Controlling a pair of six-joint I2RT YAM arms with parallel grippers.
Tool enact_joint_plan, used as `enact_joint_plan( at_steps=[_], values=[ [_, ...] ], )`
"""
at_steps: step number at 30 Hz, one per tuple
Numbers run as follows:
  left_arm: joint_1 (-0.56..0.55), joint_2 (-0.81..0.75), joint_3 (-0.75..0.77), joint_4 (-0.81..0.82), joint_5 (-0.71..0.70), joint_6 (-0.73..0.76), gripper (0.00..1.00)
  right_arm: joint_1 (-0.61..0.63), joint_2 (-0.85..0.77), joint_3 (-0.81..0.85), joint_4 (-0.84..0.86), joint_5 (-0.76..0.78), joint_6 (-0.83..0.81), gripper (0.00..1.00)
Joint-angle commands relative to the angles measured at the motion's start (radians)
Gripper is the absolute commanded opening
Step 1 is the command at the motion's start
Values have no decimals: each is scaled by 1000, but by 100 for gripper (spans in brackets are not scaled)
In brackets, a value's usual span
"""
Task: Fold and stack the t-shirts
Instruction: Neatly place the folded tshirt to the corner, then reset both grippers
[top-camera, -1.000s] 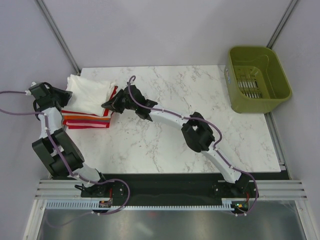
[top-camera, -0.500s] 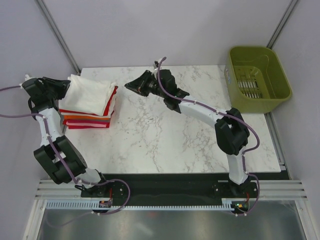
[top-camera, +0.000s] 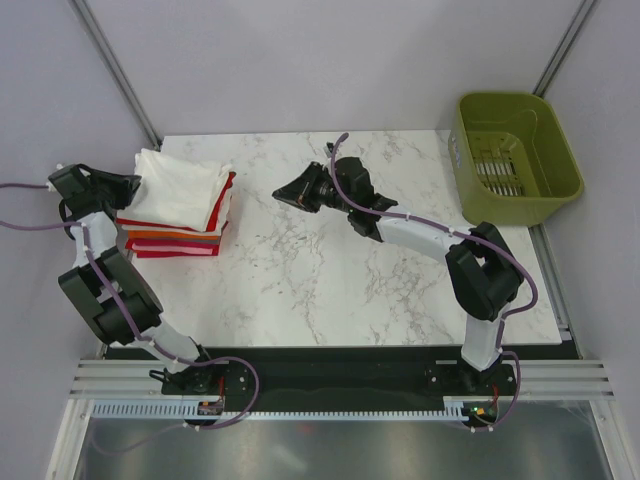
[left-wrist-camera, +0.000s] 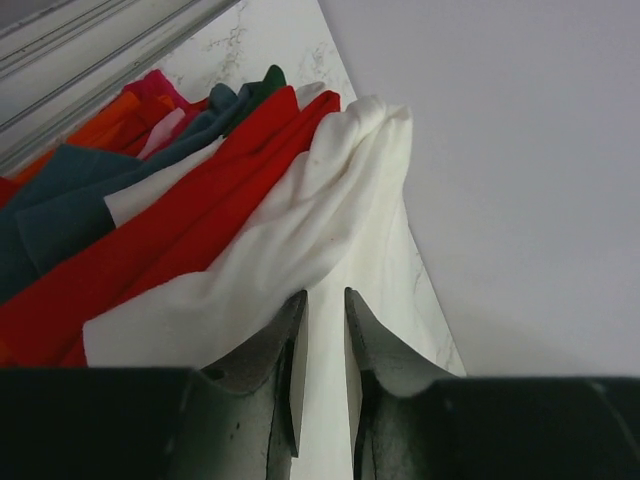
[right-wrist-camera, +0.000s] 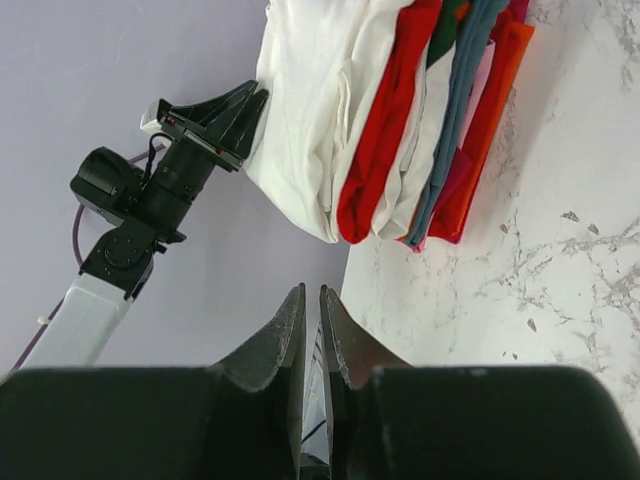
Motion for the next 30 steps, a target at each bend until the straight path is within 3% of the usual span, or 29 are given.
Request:
enact_joint_plan(
  at_steps=[1,4,9,20,25,28,30],
  values=[
    [16,38,10,-33,-12,-14,27,-16,-58,-16,78,-45,1,17],
    [16,-11,10,-34,-42,-20,28,-26,-73,-27,89,-48,1,16],
    [-17,-58,50,-20,42,-61,28,-43,-84,-21,98,-48,8,16],
    [-198,-124,63,35,-4,-103,27,-54,-100,-36,110,-67,-12,14],
    [-286,-259,14,12,-58,-6,29,-85,-184,-108,12,25,-177,21],
    [-332,-355,-26,-20,-61,49,32,-124,-318,-215,-61,123,-334,30],
    [-379,-391,-45,-33,-78,76,33,-140,-388,-276,-77,197,-412,31]
  ],
)
